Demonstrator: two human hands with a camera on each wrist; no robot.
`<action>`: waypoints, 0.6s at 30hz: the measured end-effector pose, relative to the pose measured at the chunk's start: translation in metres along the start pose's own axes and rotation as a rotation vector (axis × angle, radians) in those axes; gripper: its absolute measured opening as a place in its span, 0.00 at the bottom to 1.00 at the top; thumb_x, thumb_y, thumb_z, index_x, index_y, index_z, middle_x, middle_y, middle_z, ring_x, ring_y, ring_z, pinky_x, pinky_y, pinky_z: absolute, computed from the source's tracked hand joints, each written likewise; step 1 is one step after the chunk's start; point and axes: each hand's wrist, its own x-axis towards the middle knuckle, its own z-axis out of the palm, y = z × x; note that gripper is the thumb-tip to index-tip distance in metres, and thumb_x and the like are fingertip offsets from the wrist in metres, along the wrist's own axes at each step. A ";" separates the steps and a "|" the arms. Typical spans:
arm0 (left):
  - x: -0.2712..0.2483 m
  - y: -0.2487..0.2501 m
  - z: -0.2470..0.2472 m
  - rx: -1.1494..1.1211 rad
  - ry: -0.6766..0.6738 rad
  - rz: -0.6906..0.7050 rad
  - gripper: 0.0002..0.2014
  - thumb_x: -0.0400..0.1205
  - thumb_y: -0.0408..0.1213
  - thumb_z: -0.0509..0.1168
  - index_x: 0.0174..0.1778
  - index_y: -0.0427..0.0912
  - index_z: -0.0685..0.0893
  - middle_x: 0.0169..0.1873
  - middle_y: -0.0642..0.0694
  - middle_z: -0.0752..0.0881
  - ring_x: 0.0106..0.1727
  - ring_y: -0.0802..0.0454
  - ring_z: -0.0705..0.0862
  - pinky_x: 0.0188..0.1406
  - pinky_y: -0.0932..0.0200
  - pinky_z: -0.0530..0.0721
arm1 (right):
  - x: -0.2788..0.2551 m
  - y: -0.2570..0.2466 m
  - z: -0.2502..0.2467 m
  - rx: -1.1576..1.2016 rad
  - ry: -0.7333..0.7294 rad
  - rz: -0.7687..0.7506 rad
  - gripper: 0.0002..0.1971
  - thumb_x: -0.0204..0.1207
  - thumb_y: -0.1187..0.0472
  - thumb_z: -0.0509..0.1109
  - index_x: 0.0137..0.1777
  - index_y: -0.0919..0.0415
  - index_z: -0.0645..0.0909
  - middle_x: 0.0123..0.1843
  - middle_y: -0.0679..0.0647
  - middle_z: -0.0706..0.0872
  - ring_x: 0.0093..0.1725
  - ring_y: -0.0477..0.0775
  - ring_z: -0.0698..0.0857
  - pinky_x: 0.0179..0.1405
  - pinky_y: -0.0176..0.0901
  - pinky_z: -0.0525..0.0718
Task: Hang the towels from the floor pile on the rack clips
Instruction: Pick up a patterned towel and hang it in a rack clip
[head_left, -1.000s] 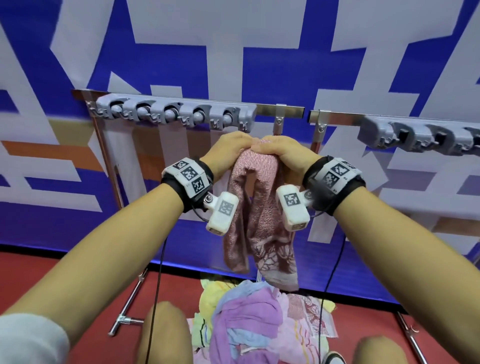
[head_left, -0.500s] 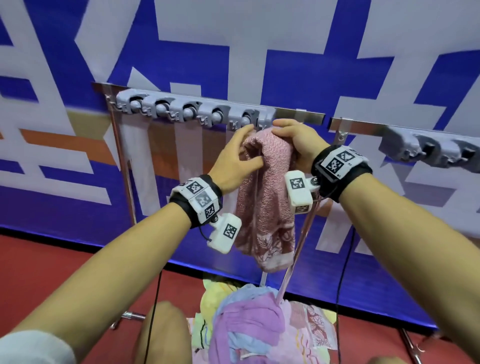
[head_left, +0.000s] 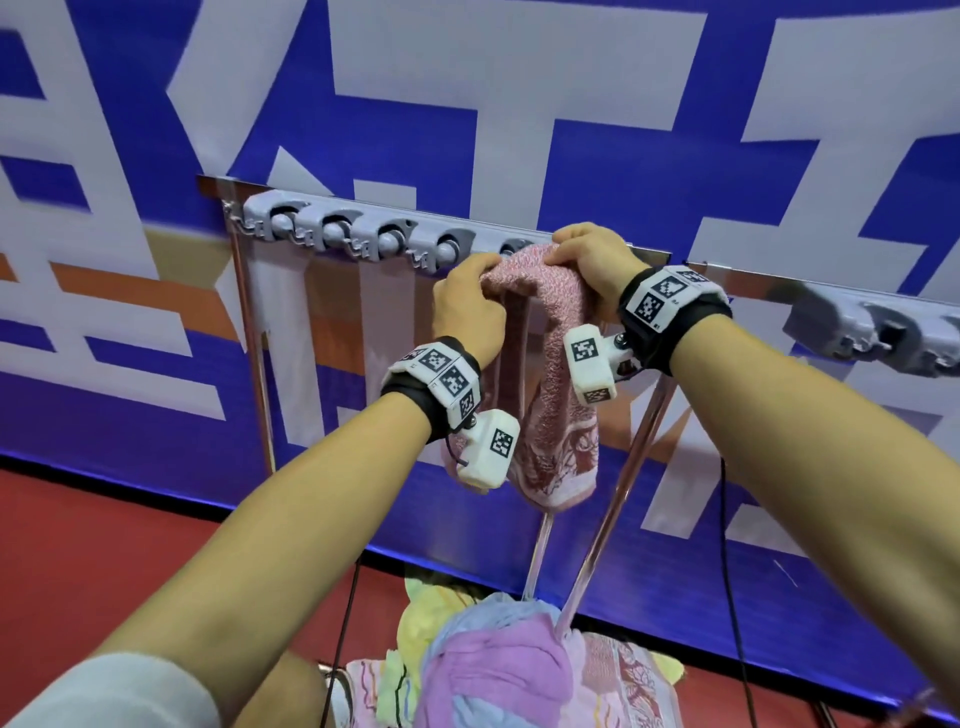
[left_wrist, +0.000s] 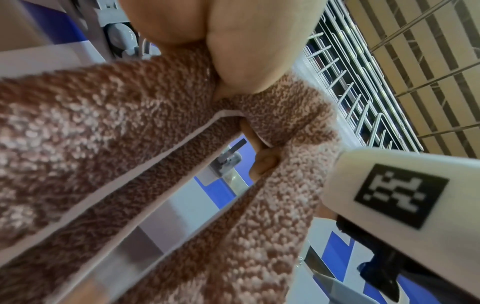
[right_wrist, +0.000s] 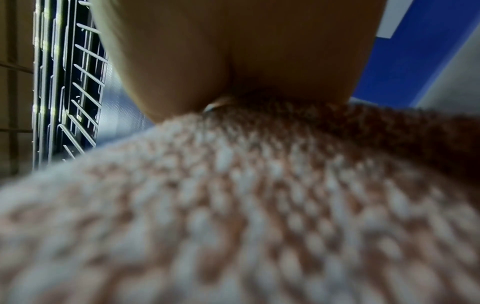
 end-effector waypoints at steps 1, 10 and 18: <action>0.003 0.000 0.001 0.004 0.008 0.000 0.29 0.73 0.18 0.55 0.65 0.45 0.86 0.57 0.40 0.88 0.60 0.44 0.83 0.52 0.73 0.71 | 0.008 0.001 -0.002 -0.004 0.031 -0.006 0.14 0.64 0.71 0.75 0.39 0.56 0.74 0.36 0.54 0.76 0.35 0.51 0.76 0.34 0.42 0.75; 0.033 0.013 0.014 0.069 0.041 0.134 0.32 0.72 0.16 0.55 0.71 0.39 0.82 0.64 0.38 0.86 0.67 0.40 0.81 0.68 0.59 0.74 | 0.043 0.016 -0.019 -0.047 0.206 -0.137 0.12 0.69 0.70 0.76 0.41 0.55 0.78 0.34 0.52 0.82 0.29 0.49 0.79 0.32 0.42 0.79; 0.010 -0.021 0.034 0.088 -0.195 0.104 0.40 0.68 0.19 0.58 0.76 0.53 0.78 0.63 0.44 0.87 0.63 0.45 0.85 0.65 0.60 0.81 | 0.041 0.061 -0.008 -0.225 0.341 -0.176 0.11 0.69 0.54 0.79 0.39 0.52 0.78 0.35 0.44 0.83 0.36 0.45 0.81 0.42 0.41 0.83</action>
